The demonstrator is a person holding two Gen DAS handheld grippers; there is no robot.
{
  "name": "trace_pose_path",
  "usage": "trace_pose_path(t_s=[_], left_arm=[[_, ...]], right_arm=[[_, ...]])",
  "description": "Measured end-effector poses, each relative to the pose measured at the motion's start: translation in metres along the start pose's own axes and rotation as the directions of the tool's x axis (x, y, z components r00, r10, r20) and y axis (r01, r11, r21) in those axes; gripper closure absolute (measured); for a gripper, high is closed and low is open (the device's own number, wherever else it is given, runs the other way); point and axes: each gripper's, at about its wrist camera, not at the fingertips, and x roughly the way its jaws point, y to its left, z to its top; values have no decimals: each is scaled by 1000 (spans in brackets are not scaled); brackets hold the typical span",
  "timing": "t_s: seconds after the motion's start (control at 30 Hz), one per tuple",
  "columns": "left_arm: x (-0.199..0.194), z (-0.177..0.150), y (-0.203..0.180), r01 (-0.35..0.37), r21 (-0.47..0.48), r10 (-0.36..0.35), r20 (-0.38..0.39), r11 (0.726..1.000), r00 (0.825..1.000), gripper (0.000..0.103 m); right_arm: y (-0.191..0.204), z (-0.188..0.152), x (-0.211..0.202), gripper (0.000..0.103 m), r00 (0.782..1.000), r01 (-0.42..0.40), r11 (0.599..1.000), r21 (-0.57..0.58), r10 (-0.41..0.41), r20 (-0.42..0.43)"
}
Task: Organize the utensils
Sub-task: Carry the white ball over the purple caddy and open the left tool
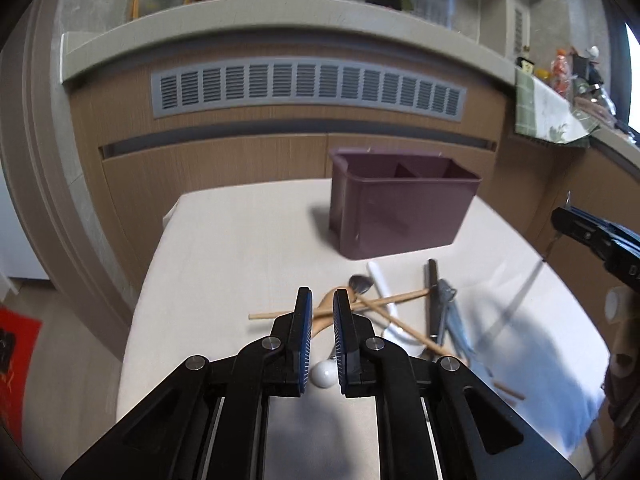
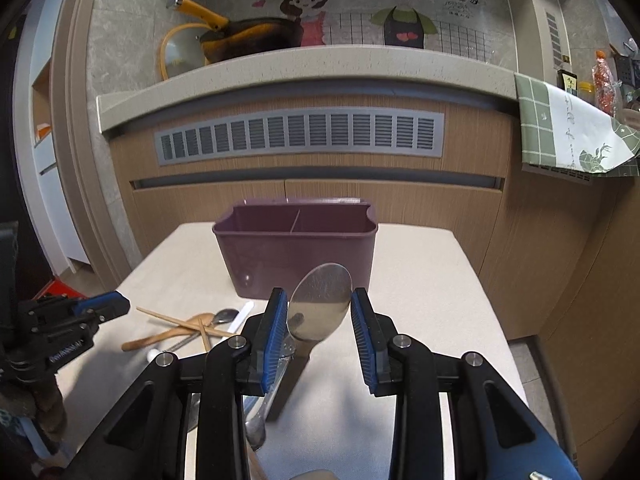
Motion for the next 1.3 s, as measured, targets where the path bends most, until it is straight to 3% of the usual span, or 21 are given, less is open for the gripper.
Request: trace_pose_path(t_s=[0.1,0.17,0.23,0.53,0.6,0.63,0.7,0.83,0.97,1.3], left_arm=[[-1,-9,2,60,-8,-61,-23,998,998,87],[5,-21,1,72,3,-71,-46,997,996,74],[15,-29,-1,67,2,-67,-86,998,994,70],[65,-43,4,-16,-56,3,-236,998,972,70],[67,-42,1,-31,-57,18,-229,998,973,73],[68,-42,2,-32,-60,18,-227,998,974,80],[63,-39,2,-40,-68,26,-204,997,979,81],[27,-19,-2,-52,-29,50,-59,998,997,81],[-6,4,-6,-33,-4,33,36,999,999,81],[-40,21,-16,11,35,-14,83,999,996,81]], right_arm=[[-2,2,-8,73,1000,2,1000,-1,-2,18],[-4,3,-13,73,1000,4,1000,1,-4,25],[-6,4,-17,73,999,7,1000,5,-8,31],[-6,5,-19,74,1000,3,1000,6,-3,28],[-6,4,-19,74,1000,3,1000,6,-3,26],[-6,4,-18,74,1000,5,1000,5,-5,25],[-7,4,-19,74,1000,9,1000,5,-9,25],[-8,5,-24,74,999,16,1000,-1,-16,40],[-8,7,-27,74,999,16,1000,3,-16,47],[-8,9,-29,74,999,15,1000,0,-15,49]])
